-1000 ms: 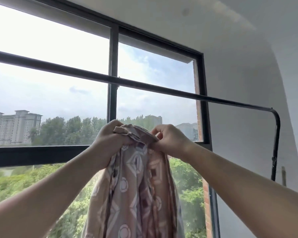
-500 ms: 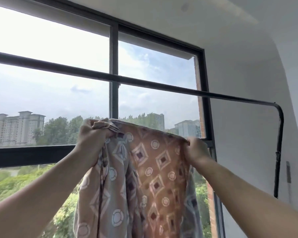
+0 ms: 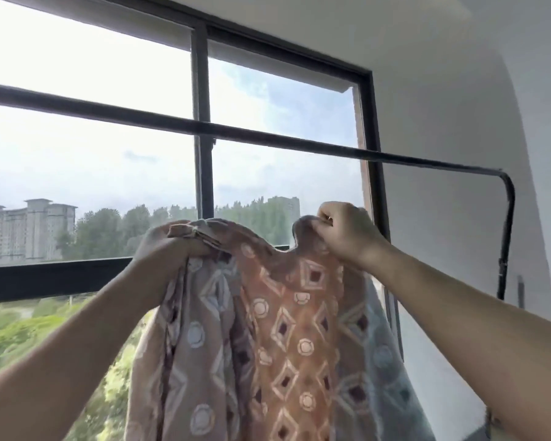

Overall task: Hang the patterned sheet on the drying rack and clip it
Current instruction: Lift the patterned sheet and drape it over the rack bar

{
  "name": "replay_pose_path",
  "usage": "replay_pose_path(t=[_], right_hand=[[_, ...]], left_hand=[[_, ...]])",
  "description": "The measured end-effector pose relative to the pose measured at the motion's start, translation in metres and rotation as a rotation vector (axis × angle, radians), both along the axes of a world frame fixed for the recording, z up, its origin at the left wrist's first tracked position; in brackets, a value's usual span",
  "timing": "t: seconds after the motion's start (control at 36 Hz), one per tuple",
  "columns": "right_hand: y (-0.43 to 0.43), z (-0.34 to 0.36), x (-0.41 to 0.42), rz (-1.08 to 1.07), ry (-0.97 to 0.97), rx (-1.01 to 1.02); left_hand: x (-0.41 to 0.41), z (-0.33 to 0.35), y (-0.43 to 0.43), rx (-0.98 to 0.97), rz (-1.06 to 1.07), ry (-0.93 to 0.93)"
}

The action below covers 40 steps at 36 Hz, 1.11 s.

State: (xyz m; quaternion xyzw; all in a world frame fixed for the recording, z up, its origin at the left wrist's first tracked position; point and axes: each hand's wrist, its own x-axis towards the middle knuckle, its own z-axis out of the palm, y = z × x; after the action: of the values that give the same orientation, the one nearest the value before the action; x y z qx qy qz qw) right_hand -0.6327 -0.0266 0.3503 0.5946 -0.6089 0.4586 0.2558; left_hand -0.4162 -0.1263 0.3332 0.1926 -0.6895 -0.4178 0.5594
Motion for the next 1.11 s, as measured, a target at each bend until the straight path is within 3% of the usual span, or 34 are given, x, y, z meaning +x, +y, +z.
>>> replay_pose_path(t=[0.28,0.36,0.47,0.69,0.81,0.86,0.92,1.06,1.08,1.11], right_hand=[[-0.007,-0.001,0.039,0.331,-0.123,-0.03],[-0.005,-0.004,0.037,0.397,-0.183,-0.011],[-0.009,-0.015,0.03,0.402,-0.247,0.151],[-0.024,-0.062,0.002,-0.031,-0.204,0.76],[-0.017,-0.082,-0.023,-0.175,-0.219,0.91],[-0.015,-0.082,-0.032,-0.196,-0.236,0.857],[-0.013,-0.07,-0.039,-0.196,-0.253,0.637],[0.007,-0.028,-0.025,0.088,-0.336,-0.32],[0.008,-0.029,-0.021,0.086,-0.299,-0.35],[0.005,-0.032,-0.02,0.014,-0.199,-0.199]], left_hand=[[-0.031,-0.007,0.042,0.06,-0.496,-0.226],[-0.032,-0.007,0.043,0.044,-0.316,-0.303],[-0.038,-0.005,0.038,0.054,-0.089,-0.214],[-0.033,0.006,0.02,0.052,0.166,-0.051],[-0.012,0.004,0.007,0.054,0.247,-0.055],[-0.003,0.002,0.0,0.064,0.278,-0.104],[0.004,0.002,-0.005,0.084,0.294,-0.142],[0.017,0.01,-0.008,0.007,0.338,0.047],[0.017,0.01,-0.006,-0.015,0.323,0.041],[0.016,0.008,-0.005,-0.02,0.314,-0.022]])
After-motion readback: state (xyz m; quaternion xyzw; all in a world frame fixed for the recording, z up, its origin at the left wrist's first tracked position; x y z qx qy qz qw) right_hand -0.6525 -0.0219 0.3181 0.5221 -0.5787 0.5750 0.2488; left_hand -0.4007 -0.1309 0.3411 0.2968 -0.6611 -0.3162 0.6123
